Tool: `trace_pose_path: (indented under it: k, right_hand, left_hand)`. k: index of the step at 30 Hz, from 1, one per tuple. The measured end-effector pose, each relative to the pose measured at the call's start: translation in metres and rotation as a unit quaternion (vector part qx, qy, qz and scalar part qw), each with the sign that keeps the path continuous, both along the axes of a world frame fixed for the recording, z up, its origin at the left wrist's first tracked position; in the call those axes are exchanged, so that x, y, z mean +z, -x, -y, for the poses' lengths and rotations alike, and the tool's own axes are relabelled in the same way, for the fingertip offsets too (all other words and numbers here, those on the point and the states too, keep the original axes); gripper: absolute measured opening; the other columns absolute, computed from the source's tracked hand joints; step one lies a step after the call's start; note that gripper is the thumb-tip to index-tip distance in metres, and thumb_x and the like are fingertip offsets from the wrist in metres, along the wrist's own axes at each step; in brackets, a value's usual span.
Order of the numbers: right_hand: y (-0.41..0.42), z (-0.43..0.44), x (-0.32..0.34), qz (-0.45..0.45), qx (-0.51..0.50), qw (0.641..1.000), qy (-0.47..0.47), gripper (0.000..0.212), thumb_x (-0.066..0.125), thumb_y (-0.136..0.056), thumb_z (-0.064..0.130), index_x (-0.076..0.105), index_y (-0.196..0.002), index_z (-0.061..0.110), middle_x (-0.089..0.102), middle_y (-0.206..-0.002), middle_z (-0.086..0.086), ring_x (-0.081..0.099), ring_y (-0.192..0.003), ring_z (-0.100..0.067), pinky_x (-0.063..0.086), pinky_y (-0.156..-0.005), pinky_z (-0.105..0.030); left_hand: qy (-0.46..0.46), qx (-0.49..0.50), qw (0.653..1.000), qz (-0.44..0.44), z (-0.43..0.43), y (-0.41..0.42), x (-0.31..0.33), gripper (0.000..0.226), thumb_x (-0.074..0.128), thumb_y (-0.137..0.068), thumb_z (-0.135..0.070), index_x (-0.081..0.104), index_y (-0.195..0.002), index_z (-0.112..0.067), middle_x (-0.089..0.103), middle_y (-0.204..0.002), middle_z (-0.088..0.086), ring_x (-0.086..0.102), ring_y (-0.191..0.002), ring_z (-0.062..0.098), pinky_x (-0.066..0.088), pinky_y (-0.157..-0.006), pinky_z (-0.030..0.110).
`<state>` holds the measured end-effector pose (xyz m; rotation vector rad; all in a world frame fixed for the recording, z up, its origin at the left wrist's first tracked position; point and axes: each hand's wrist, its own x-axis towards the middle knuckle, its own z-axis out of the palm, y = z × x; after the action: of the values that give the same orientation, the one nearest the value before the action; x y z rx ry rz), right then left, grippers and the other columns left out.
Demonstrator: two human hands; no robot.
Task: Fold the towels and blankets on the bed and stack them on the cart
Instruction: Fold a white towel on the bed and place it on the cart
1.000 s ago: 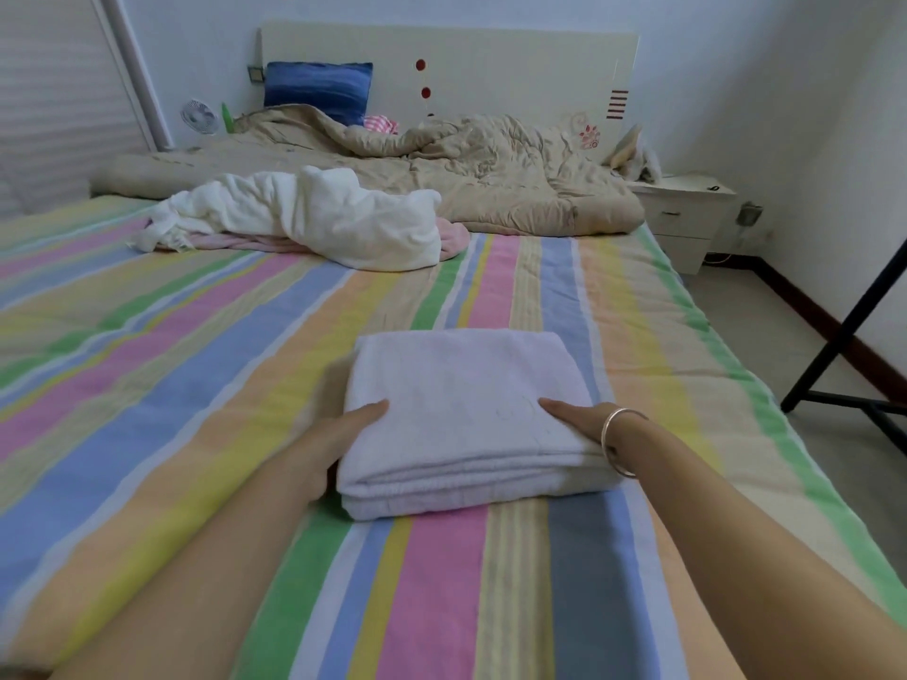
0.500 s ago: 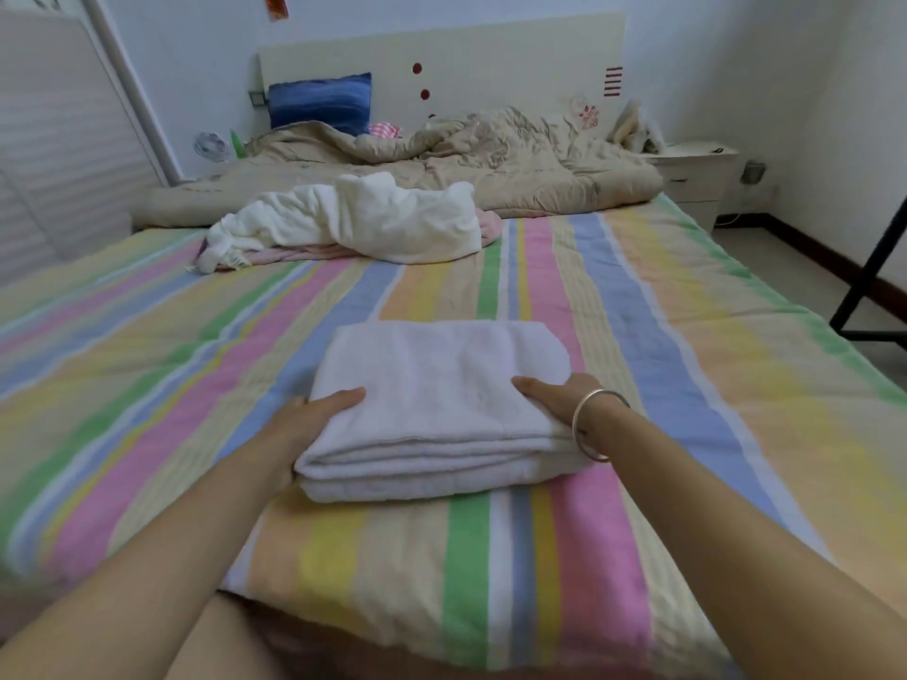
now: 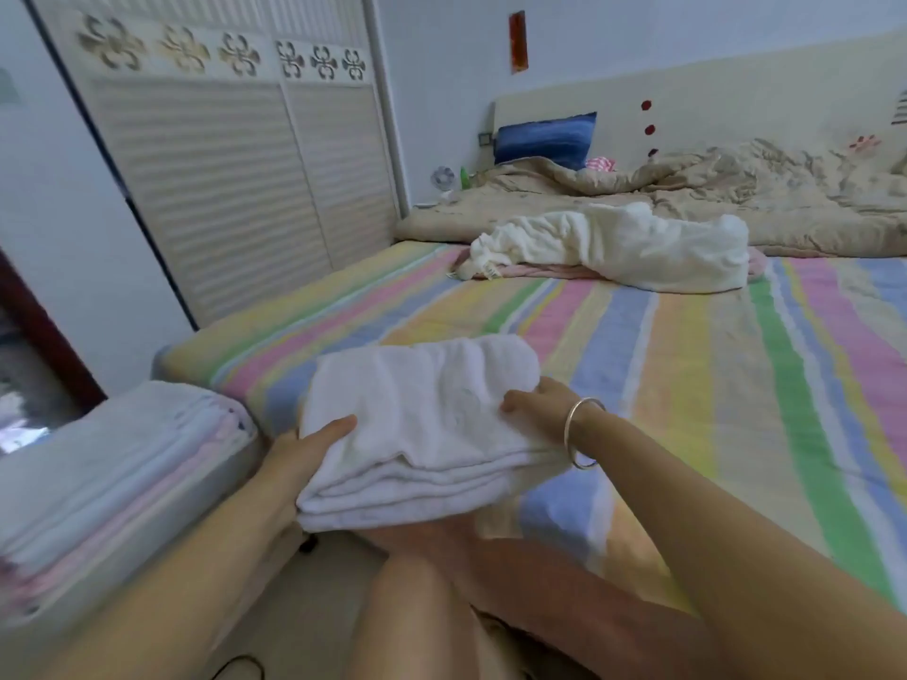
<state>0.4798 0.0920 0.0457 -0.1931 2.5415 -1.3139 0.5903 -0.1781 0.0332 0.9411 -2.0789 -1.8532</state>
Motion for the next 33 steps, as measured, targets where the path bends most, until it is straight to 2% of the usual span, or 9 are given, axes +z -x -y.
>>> trace_pose_path:
  k: [4, 7, 11, 14, 18, 21, 23, 28, 33]
  right_hand:
    - [-0.024, 0.078, 0.016, 0.028, 0.096, 0.994, 0.036, 0.066, 0.067, -0.058, 0.037, 0.058, -0.117, 0.01, 0.061, -0.114, -0.009, 0.057, -0.101, -0.027, 0.048, -0.087, -0.035]
    - [-0.038, 0.121, 0.016, 0.029, 0.148, 0.988, 0.045, 0.053, 0.072, -0.076, 0.023, 0.052, -0.125, 0.012, 0.058, -0.118, -0.008, 0.055, -0.104, -0.025, 0.044, -0.085, -0.031]
    - [-0.047, 0.167, 0.013, 0.023, 0.195, 0.979, 0.045, 0.073, 0.078, -0.073, 0.025, 0.043, -0.136, 0.014, 0.054, -0.13, -0.007, 0.053, -0.111, -0.024, 0.042, -0.096, -0.035]
    - [-0.033, 0.207, 0.013, 0.015, 0.198, 0.979, 0.05, 0.069, 0.077, -0.078, 0.021, 0.044, -0.138, 0.012, 0.054, -0.131, -0.009, 0.054, -0.112, -0.025, 0.043, -0.094, -0.034]
    - [-0.013, 0.288, 0.021, -0.006, 0.238, 0.971, 0.033, 0.064, 0.074, -0.082, 0.023, 0.044, -0.138, 0.013, 0.053, -0.131, -0.008, 0.054, -0.113, -0.026, 0.042, -0.091, -0.033]
    - [0.005, 0.356, 0.031, -0.029, 0.256, 0.965, 0.048, 0.06, 0.07, -0.085, 0.016, 0.044, -0.139, 0.011, 0.053, -0.132, -0.01, 0.052, -0.114, -0.026, 0.038, -0.088, -0.029]
    - [0.012, 0.399, 0.041, -0.054, 0.264, 0.962, 0.051, 0.058, 0.069, -0.083, 0.014, 0.046, -0.137, 0.01, 0.055, -0.129, -0.01, 0.054, -0.112, -0.027, 0.041, -0.089, -0.03]
    - [0.029, 0.496, 0.053, -0.105, 0.287, 0.95, 0.071, 0.047, 0.069, -0.08, 0.009, 0.055, -0.125, 0.008, 0.059, -0.108, -0.009, 0.053, -0.091, -0.024, 0.044, -0.08, -0.029]
    - [0.05, 0.559, 0.049, -0.144, 0.299, 0.941, 0.068, 0.047, 0.068, -0.079, 0.008, 0.056, -0.124, 0.01, 0.06, -0.113, -0.011, 0.058, -0.102, -0.029, 0.048, -0.087, -0.035]
  left_hand:
    - [0.001, 0.081, 0.996, -0.023, 0.053, -0.08, 0.002, 0.078, 0.078, -0.076, -0.047, 0.05, -0.136, -0.006, 0.061, -0.128, 0.011, 0.061, -0.107, 0.028, 0.049, -0.088, 0.036]
    - [-0.02, 0.126, 0.991, -0.037, 0.08, -0.126, 0.002, 0.074, 0.078, -0.075, -0.047, 0.052, -0.133, -0.009, 0.063, -0.116, 0.005, 0.063, -0.092, 0.019, 0.049, -0.072, 0.029]
    - [-0.043, 0.175, 0.982, -0.053, 0.105, -0.162, -0.002, 0.076, 0.081, -0.072, -0.048, 0.055, -0.132, -0.01, 0.065, -0.119, 0.006, 0.063, -0.099, 0.023, 0.051, -0.086, 0.034]
    - [-0.07, 0.199, 0.976, -0.054, 0.136, -0.161, 0.002, 0.077, 0.084, -0.067, -0.049, 0.057, -0.128, -0.01, 0.068, -0.112, 0.007, 0.065, -0.099, 0.025, 0.052, -0.092, 0.037]
    - [-0.049, 0.254, 0.963, -0.076, 0.19, -0.156, 0.007, 0.055, 0.076, -0.08, -0.041, 0.059, -0.123, -0.011, 0.068, -0.102, 0.004, 0.065, -0.09, 0.021, 0.05, -0.068, 0.027]
    - [-0.016, 0.314, 0.942, -0.117, 0.232, -0.152, 0.014, 0.046, 0.074, -0.084, -0.037, 0.058, -0.122, -0.018, 0.066, -0.097, -0.001, 0.063, -0.083, 0.016, 0.046, -0.06, 0.025]
    - [-0.002, 0.344, 0.928, -0.139, 0.257, -0.148, 0.019, 0.042, 0.074, -0.084, -0.032, 0.061, -0.12, -0.015, 0.068, -0.099, 0.002, 0.065, -0.083, 0.017, 0.048, -0.061, 0.026]
    - [-0.012, 0.406, 0.899, -0.162, 0.326, -0.134, 0.017, 0.037, 0.076, -0.082, -0.024, 0.065, -0.114, -0.009, 0.071, -0.103, 0.008, 0.069, -0.089, 0.024, 0.054, -0.073, 0.031]
    - [-0.039, 0.413, 0.893, -0.176, 0.375, -0.121, 0.003, 0.04, 0.077, -0.081, -0.025, 0.065, -0.117, -0.011, 0.072, -0.105, 0.008, 0.07, -0.09, 0.025, 0.056, -0.076, 0.034]
